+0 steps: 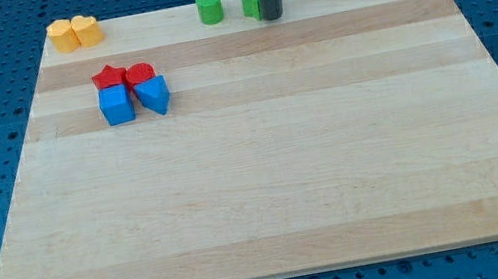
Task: Drag the blue triangle towards the bottom center of the board
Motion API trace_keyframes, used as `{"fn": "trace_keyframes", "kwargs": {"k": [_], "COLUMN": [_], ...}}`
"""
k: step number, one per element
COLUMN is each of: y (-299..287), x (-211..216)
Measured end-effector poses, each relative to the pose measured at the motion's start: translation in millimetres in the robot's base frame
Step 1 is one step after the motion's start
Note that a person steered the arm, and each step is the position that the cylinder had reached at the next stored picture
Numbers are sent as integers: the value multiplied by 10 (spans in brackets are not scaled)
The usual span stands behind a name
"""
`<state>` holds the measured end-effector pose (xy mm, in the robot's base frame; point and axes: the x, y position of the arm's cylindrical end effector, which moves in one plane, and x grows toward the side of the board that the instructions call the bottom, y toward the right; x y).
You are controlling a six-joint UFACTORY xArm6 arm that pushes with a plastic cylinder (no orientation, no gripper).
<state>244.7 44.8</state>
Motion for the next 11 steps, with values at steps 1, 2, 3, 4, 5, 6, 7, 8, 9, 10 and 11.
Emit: {"fn": "trace_keyframes", "kwargs": {"k": [1,2,3,4,5,6,7,8,9,10,11], "y": [272,423,245,-147,-390,-374,-339,77,-24,-128,-444], "x": [-1,-200,-369,-380,-379,-379,-374,265,746,1218,1342]}}
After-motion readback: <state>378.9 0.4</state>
